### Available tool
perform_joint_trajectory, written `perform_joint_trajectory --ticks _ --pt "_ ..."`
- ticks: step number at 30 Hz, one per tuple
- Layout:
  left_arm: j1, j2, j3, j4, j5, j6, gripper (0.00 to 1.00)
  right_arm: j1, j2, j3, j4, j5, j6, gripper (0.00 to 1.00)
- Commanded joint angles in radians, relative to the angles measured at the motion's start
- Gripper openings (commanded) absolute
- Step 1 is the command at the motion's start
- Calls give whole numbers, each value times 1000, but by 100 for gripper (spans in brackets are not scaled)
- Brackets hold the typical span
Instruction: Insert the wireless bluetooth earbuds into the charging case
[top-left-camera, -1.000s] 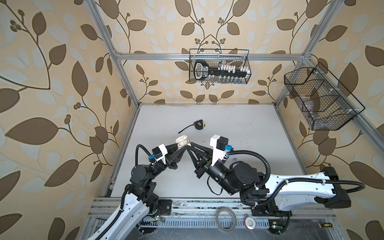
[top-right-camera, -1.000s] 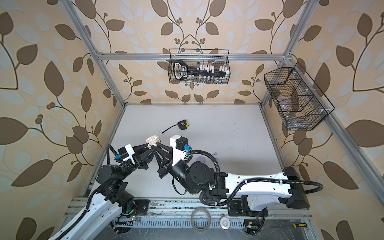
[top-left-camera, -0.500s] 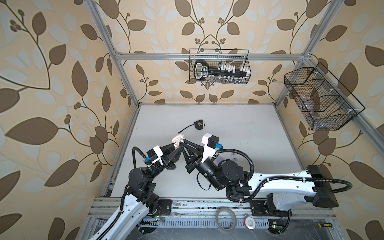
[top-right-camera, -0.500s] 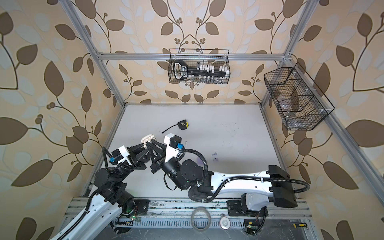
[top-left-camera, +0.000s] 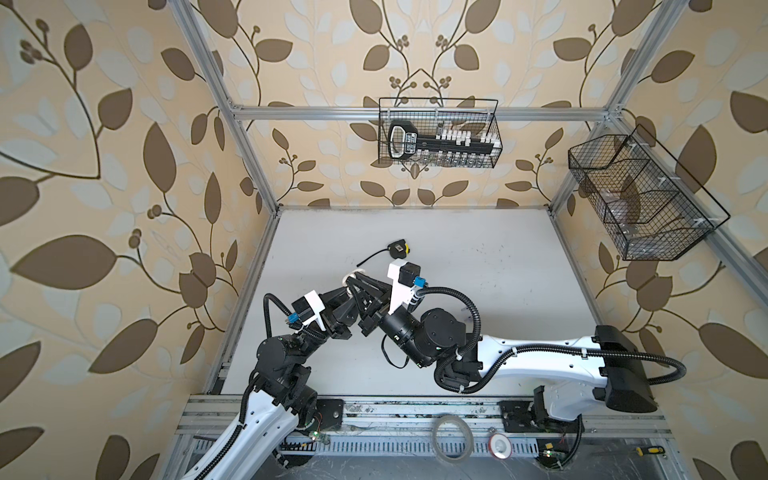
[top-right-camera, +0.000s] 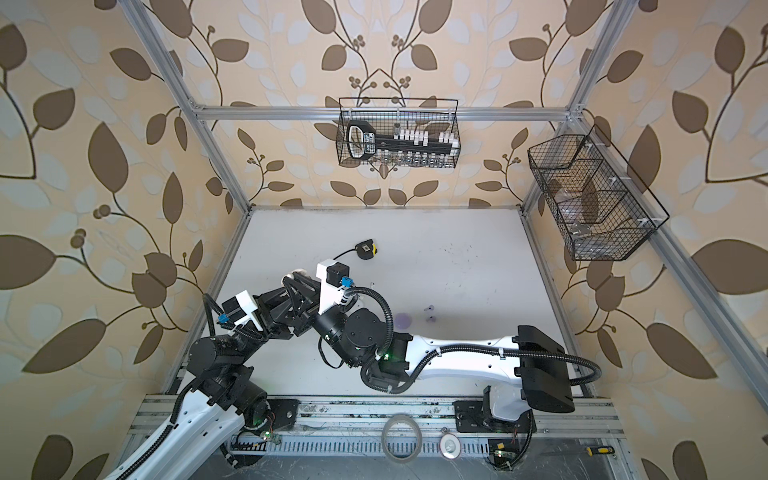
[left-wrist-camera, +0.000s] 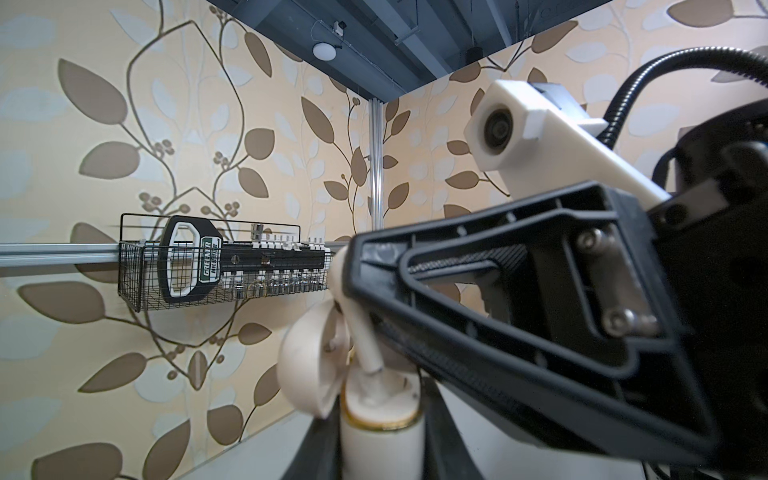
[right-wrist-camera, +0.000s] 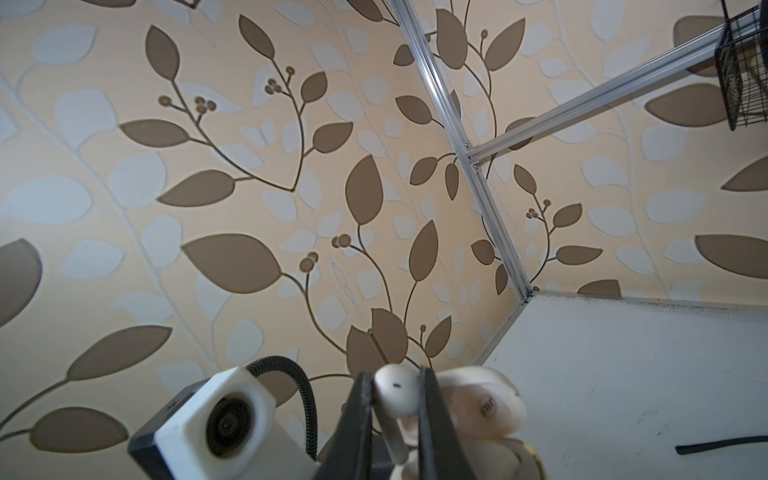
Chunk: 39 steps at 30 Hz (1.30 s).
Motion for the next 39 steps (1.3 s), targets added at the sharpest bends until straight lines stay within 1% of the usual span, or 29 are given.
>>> perform_joint_trajectory --ticks 1,6,16,23,28,35,39 --pt "-1 5 40 53 5 -33 0 4 21 34 5 -8 -27 0" --pt "-1 -20 64 -30 -13 -33 0 4 11 14 5 8 -39 0" --pt "-1 -68 71 -52 24 -57 0 -8 18 -7 -3 -7 -31 0" --pt "-1 -61 122 -123 27 -99 0 8 34 -13 18 -4 -77 0" --pt "0 -65 128 -141 21 -111 0 24 19 -65 76 31 -113 0" --pt "-1 -71 128 -127 43 -131 0 13 21 -63 67 37 -112 0" --pt "-1 -83 125 -131 43 -131 0 11 21 -64 71 61 -118 0"
